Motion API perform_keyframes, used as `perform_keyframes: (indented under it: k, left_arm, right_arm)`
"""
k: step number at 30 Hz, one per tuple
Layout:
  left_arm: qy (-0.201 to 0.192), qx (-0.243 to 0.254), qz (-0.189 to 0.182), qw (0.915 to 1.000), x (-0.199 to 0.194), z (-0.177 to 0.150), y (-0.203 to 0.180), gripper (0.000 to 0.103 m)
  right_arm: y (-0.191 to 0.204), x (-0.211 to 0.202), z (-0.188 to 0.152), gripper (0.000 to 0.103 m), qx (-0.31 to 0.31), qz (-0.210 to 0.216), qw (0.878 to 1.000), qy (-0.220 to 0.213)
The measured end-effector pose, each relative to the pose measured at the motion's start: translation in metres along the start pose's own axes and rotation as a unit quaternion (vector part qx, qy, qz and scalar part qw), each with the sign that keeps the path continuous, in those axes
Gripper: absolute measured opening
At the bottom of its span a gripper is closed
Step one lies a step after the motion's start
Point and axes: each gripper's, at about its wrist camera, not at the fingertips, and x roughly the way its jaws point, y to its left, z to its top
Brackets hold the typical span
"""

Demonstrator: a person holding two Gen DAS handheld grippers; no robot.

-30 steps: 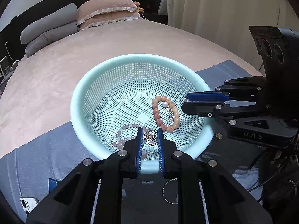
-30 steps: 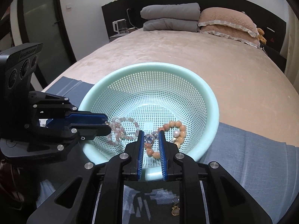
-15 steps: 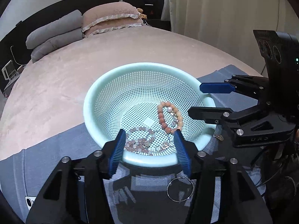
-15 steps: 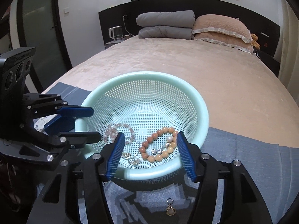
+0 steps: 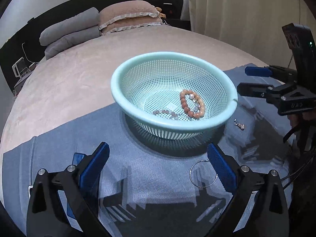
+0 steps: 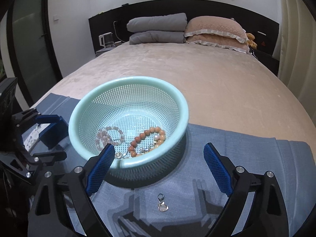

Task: Organize jewelry
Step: 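Move the left tool to the silver hoop while the right approaches the clasp charm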

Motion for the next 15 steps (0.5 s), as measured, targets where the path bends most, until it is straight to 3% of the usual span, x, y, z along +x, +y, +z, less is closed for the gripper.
perform_keyframes:
  k: [15]
  left_arm:
    - [0.039, 0.021, -0.036, 0.9984, 0.021, -0.031, -0.033, 0.097]
  right_arm:
    - [-0.017, 0.002, -0.046, 0.087, 0.015, -0.015, 0.999, 0.046]
